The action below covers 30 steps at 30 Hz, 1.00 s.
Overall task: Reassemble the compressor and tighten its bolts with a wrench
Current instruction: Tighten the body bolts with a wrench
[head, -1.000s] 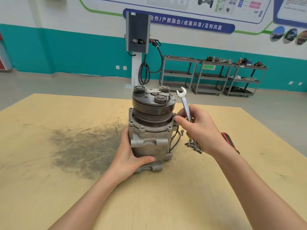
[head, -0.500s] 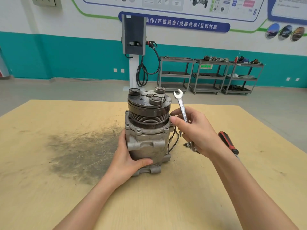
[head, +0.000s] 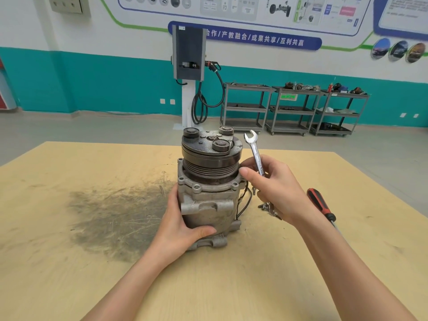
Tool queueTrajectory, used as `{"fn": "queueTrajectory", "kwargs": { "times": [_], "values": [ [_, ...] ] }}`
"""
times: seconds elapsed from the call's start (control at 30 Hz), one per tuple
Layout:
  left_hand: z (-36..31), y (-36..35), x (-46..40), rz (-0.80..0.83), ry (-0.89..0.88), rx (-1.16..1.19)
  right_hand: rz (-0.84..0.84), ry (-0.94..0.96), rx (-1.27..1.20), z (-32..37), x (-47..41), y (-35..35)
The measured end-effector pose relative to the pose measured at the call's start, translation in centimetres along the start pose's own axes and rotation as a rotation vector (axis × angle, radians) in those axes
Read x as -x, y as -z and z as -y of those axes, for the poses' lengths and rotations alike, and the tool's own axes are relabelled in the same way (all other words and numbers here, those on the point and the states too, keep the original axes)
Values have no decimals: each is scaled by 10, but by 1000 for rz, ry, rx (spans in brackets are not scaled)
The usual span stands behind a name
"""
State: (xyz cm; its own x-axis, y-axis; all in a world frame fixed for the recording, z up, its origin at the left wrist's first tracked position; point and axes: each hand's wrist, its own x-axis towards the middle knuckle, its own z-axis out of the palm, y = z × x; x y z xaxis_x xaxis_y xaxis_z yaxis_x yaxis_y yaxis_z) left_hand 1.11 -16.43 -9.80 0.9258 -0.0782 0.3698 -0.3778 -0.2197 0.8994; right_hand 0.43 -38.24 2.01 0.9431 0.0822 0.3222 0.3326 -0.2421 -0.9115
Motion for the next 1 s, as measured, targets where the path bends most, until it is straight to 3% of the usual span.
{"fn": "queueTrajectory", "kwargs": {
  "times": [0.23, 0.4, 1.0],
  "values": [
    [-5, 0, 1, 10, 20, 32, -99, 1, -89, -8, -2, -11],
    [-4, 0, 1, 2, 26, 20, -2, -26, -321, -11, 1, -7],
    [-13, 0, 4, 8, 64, 34, -115, 21, -284, -17, 5, -16]
  ]
}}
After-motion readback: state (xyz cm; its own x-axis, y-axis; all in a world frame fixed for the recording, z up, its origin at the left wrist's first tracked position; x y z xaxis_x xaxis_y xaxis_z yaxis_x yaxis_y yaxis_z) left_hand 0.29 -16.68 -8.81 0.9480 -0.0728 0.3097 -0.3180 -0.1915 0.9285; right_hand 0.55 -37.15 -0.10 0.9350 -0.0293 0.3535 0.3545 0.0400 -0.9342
